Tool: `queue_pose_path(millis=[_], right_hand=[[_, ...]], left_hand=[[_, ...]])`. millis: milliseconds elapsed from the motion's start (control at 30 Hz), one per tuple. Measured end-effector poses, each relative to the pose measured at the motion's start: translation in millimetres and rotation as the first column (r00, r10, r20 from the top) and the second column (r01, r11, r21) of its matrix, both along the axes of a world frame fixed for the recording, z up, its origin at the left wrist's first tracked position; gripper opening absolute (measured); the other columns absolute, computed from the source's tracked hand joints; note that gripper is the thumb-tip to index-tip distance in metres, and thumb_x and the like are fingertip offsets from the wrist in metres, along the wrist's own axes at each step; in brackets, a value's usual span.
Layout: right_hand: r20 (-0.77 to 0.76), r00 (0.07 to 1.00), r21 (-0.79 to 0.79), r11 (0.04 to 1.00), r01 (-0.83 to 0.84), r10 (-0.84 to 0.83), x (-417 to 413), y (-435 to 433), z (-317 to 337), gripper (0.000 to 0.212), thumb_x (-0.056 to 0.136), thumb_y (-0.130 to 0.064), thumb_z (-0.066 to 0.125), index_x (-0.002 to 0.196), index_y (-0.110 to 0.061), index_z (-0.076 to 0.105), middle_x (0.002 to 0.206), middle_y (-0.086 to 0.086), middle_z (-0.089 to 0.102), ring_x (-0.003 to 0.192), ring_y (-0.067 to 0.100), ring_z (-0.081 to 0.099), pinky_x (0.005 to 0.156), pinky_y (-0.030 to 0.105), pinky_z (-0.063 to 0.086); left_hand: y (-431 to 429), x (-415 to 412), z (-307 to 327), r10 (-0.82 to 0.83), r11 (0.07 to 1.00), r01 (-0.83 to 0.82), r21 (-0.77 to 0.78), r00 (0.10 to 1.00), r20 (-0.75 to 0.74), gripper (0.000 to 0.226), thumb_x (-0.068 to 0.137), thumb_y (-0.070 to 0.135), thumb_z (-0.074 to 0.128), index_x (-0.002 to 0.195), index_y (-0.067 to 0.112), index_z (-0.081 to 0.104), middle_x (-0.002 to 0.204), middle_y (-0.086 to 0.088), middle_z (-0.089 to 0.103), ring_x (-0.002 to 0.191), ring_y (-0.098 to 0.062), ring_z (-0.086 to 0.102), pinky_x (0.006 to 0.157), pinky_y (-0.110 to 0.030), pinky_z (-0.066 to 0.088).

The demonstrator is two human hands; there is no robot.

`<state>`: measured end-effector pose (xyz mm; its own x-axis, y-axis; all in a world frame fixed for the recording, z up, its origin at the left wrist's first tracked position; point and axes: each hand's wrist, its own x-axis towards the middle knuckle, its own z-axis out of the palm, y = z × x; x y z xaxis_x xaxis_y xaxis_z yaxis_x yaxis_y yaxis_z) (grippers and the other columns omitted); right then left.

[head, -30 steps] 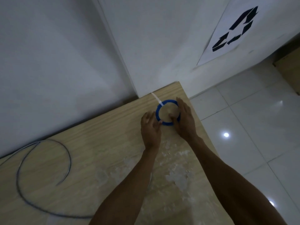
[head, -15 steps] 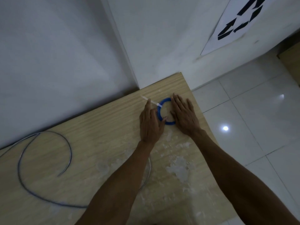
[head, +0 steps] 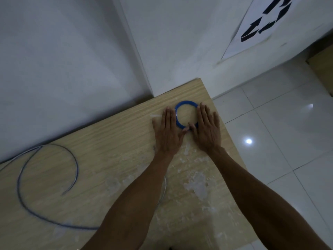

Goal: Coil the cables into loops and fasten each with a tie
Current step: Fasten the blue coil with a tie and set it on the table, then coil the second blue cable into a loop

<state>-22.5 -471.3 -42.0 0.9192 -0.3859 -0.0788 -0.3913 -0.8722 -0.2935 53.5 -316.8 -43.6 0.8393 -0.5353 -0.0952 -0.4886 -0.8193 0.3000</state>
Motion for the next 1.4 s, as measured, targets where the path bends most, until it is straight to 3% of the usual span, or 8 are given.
queue_pose_path(millis=[500,667,767,900,1033,1167,1300,1400], right_hand=[[0.043,0.997,-0.015,0.998,0.063,-0.062,12,-5,0,0.073,0.106,-0.055,0.029,0.163,-0.017,0.001,0.171,0.011,0.001,0.159,0.025,0.001,0.128,0.049,0.007],[0.083,0.976,0.078,0.978,0.194,-0.200,-12,19,3,0.074,0.106,-0.055,0.025,0.162,-0.015,-0.002,0.171,0.011,0.001,0.159,0.023,0.001,0.128,0.048,0.010],[0.053,0.979,0.093,0.977,0.192,-0.198,-39,54,4,0.071,0.108,-0.050,0.025,0.163,-0.012,0.001,0.171,0.012,0.002,0.159,0.023,0.000,0.129,0.048,0.009],[0.026,0.994,0.104,0.990,0.100,-0.103,-77,116,9,0.069,0.106,-0.053,0.026,0.162,-0.013,0.020,0.169,0.016,0.014,0.158,0.029,0.009,0.128,0.050,0.011],[0.096,0.994,0.137,0.990,0.035,-0.048,-104,180,15,0.053,0.098,-0.044,0.057,0.138,-0.008,0.057,0.151,0.022,0.049,0.141,0.038,0.044,0.113,0.048,0.039],[0.006,0.976,0.211,0.955,0.211,-0.217,-101,220,46,0.015,0.091,-0.016,0.065,0.101,-0.010,0.074,0.112,0.014,0.067,0.093,0.037,0.067,0.070,0.036,0.050],[0.030,0.920,0.387,0.853,0.350,-0.391,-93,236,73,0.021,0.087,-0.010,0.070,0.107,-0.007,0.073,0.098,0.015,0.074,0.084,0.034,0.072,0.074,0.036,0.055],[0.140,0.911,0.360,0.877,0.319,-0.389,-93,250,100,0.044,0.086,-0.009,0.073,0.129,-0.014,0.064,0.123,0.012,0.067,0.093,0.028,0.071,0.078,0.040,0.059]], left_hand=[[-8,8,-1,-0.011,0.999,0.011,0.048,1.000,-0.001,0.087,0.100,0.069,0.023,0.163,0.013,0.000,0.172,-0.010,0.000,0.159,-0.025,0.003,0.123,-0.066,0.006],[19,9,17,-0.043,0.979,0.022,-0.204,0.994,-0.101,0.086,0.103,0.058,0.041,0.163,0.016,-0.006,0.171,-0.013,-0.014,0.158,-0.029,-0.012,0.125,-0.061,0.004],[61,-8,29,-0.043,0.975,0.029,-0.219,0.997,-0.061,0.079,0.106,0.050,0.042,0.163,0.019,-0.002,0.172,-0.010,-0.010,0.159,-0.024,-0.011,0.127,-0.055,0.002],[147,-64,23,-0.093,0.990,0.082,-0.111,0.991,-0.091,0.077,0.104,0.046,0.047,0.164,0.022,0.006,0.172,-0.011,-0.006,0.159,-0.025,-0.005,0.127,-0.055,0.009],[219,-127,19,-0.232,0.972,0.228,-0.057,0.967,-0.102,0.079,0.097,0.057,0.048,0.161,0.018,0.026,0.172,-0.010,-0.001,0.159,-0.028,0.003,0.126,-0.054,0.012],[252,-162,33,-0.250,0.968,0.240,-0.073,0.952,-0.178,0.067,0.087,0.052,0.066,0.145,0.020,0.053,0.166,-0.013,0.029,0.153,-0.030,0.027,0.123,-0.053,0.020],[269,-163,61,-0.172,0.976,0.143,-0.165,0.970,-0.172,0.022,0.082,0.015,0.070,0.102,0.013,0.078,0.122,-0.013,0.073,0.110,-0.035,0.071,0.092,-0.048,0.058],[287,-151,102,0.038,0.978,-0.078,-0.194,0.978,-0.204,0.020,0.097,0.026,0.059,0.106,0.022,0.076,0.095,-0.003,0.078,0.089,-0.028,0.074,0.073,-0.036,0.059]])
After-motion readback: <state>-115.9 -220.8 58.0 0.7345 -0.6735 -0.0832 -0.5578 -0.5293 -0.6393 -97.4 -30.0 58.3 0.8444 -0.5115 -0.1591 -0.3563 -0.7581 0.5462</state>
